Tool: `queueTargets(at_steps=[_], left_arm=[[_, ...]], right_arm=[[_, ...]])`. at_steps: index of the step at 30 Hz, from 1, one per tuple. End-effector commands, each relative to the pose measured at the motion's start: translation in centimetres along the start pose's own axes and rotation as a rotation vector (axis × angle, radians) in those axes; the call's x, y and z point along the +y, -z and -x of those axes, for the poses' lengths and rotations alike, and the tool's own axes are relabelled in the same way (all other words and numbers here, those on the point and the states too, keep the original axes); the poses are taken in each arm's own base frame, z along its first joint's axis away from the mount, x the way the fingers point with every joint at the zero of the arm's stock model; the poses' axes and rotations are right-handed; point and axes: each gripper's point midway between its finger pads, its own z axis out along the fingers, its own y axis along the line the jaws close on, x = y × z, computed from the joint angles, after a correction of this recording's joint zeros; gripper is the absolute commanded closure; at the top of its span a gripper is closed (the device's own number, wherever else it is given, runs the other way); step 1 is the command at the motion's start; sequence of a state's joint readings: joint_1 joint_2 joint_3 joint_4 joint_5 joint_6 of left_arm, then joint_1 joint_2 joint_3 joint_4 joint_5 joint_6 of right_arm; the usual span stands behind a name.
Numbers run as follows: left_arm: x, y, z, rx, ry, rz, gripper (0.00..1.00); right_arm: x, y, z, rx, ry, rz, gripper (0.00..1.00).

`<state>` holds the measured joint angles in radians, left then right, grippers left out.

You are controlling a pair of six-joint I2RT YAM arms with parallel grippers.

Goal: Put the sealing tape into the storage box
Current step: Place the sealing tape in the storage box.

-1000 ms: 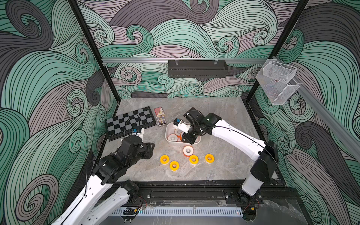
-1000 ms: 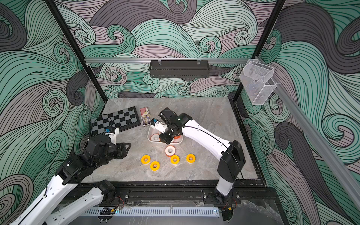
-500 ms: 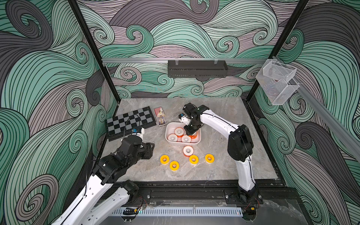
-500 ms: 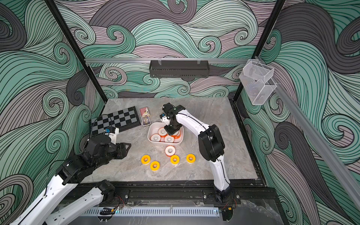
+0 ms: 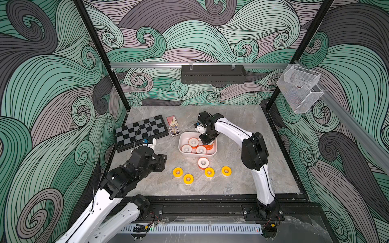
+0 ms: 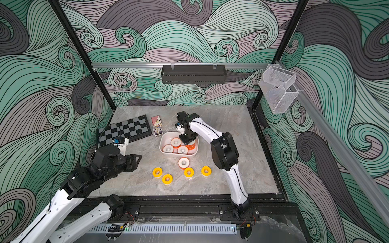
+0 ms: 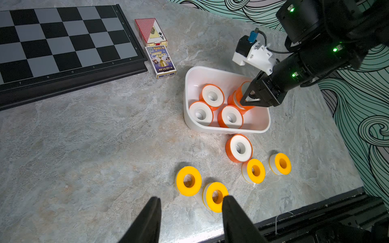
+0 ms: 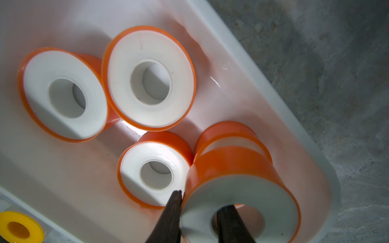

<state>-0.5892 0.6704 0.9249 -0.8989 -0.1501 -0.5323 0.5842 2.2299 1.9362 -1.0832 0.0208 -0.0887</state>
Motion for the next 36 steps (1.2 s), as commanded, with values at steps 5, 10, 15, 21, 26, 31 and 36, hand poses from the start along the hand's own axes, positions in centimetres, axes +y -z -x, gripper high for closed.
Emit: queueTargets(at_steps=[5, 10, 15, 21, 26, 31, 36], left_arm=[[0.6, -0.2, -0.4, 0.02, 0.003, 0.025, 0.49], [0.6, -0.2, -0.4, 0.019, 0.003, 0.024, 0.49], [0.6, -0.2, -0.5, 0.02, 0.003, 0.024, 0.49], [0.6, -0.3, -0.5, 0.023, 0.002, 0.027, 0.49], [0.6, -0.4, -0.5, 0.025, 0.002, 0.029, 0.49], [0.4, -0.8, -0.7, 0.044, -0.003, 0.026, 0.49], [-0.6, -2.0, -1.3, 0.096, -0.011, -0.009, 0.49]], right_arm=[[-1.1, -0.8, 0.0, 0.022, -0.029, -0.019, 0.78], [-1.0, -0.9, 0.1, 0.022, -0.033, -0.007, 0.72], [-0.7, -0.7, 0.1, 0.015, -0.035, 0.013, 0.67], [-0.2, 0.7, 0.4, -0.016, -0.042, 0.03, 0.64], [0.5, 2.9, 0.3, -0.052, -0.045, 0.054, 0.64], [1.1, 6.2, -0.4, -0.11, -0.056, 0.066, 0.64], [1.3, 9.5, -2.4, -0.19, -0.088, 0.057, 0.63]])
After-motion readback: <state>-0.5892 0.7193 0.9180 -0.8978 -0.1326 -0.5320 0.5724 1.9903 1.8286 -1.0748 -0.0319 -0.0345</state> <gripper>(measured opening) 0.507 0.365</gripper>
